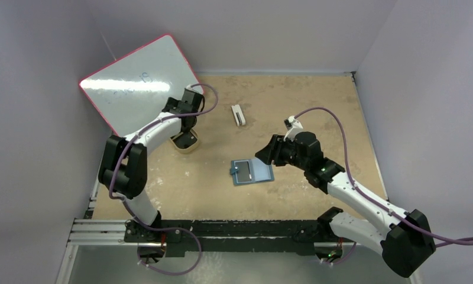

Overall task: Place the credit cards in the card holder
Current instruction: Close the card holder at the center of the board.

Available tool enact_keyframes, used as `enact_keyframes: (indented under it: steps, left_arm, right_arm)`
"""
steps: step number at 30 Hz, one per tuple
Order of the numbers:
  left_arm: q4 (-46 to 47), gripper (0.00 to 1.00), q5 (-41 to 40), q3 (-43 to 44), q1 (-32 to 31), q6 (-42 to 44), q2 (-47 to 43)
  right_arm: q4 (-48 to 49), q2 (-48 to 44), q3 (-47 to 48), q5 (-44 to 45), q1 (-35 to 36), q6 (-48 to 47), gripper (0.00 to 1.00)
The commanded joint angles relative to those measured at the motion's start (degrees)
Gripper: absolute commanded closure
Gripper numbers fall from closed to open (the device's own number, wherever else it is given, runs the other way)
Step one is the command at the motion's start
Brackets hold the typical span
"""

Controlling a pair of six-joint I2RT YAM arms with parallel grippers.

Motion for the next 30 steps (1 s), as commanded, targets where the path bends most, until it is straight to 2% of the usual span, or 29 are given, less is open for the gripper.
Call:
enact_keyframes:
  steps: [1,9,20,26,30]
  left_arm:
    - [2.4,0.31,-2.0,4.0,1.4,4.5,2.1]
    - [4.2,0.31,-0.9,4.2,1.6,5.5,6.5]
    - [6.1,0.33,-3.5,5.7,1.9,8.1,11.4]
    - [5.5,0.41,-6.8,7.7,2.0,9.0,13.9]
    - [4.0,0.50,-7.6,9.3,2.1,9.0,15.4]
  right_arm:
    - [1.0,-1.0,1.7,0.1,0.2,-1.0,0.45]
    - [2.1,-0.1,1.4,-0.4,0.2,-0.6,0.45]
    - [1.4,-0.3,0.6,-0.1,0.1,-0.5,0.45]
    - [0.1,-1.2,1.5,0.3,0.1,-0.9,0.45]
    - [-0.1,-1.3,1.6,0.3,0.1,-1.0,0.45]
